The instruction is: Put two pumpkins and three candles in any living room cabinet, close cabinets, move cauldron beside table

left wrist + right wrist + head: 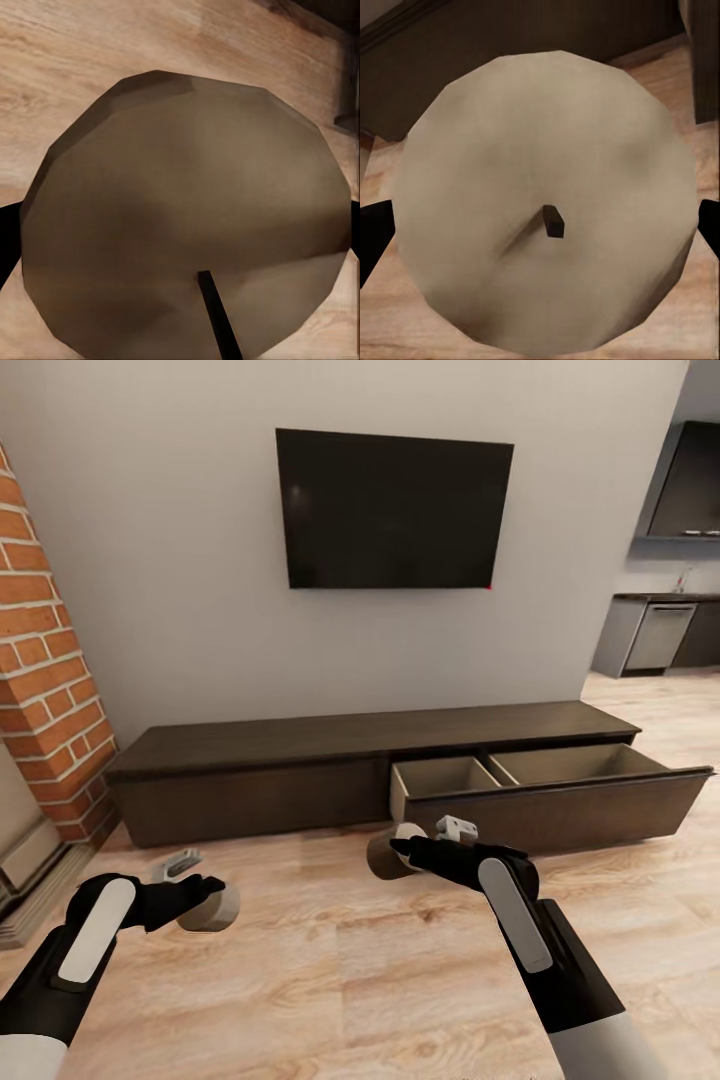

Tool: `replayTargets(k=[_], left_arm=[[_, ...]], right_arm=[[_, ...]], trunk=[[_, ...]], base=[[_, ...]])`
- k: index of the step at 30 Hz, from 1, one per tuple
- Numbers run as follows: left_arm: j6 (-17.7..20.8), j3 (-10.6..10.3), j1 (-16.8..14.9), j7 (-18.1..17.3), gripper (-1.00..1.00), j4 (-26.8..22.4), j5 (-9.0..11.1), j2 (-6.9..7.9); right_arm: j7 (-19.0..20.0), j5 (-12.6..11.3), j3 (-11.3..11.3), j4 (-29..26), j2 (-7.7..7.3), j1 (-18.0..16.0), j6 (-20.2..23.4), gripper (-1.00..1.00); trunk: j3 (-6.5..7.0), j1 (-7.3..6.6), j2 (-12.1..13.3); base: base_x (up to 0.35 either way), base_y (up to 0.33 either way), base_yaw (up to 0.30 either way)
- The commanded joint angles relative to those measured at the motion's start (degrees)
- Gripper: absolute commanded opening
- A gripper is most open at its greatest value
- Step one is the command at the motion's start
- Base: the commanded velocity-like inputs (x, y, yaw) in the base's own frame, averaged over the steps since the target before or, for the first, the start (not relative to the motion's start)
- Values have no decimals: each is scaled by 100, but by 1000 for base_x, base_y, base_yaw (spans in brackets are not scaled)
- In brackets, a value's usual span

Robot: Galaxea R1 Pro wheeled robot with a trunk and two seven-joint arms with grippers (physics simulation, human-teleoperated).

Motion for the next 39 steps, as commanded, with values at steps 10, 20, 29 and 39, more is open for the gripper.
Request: replayTargets(k=[10, 20, 29, 39], left_arm=[[15, 3, -2, 54, -100, -9, 61, -1], [15, 3, -2, 52, -100, -9, 61, -8], [15, -5, -2, 50, -100, -7, 62, -10], [15, 0, -2, 50, -100, -8, 60, -10]], right_arm=[[-67, -79, 9, -13, -2, -6, 4, -100], [-67, -82, 9, -10, 1, -6, 8, -100], [-67, -82, 9, 1, 1, -6, 3, -100], [-67, -80, 6, 11, 8, -6, 2, -100]], trunk=[[30, -1, -3], [65, -1, -3], [97, -1, -3], [132, -1, -3]], base=[[0, 0, -274], [0, 0, -274], [0, 0, -274], [0, 0, -274]])
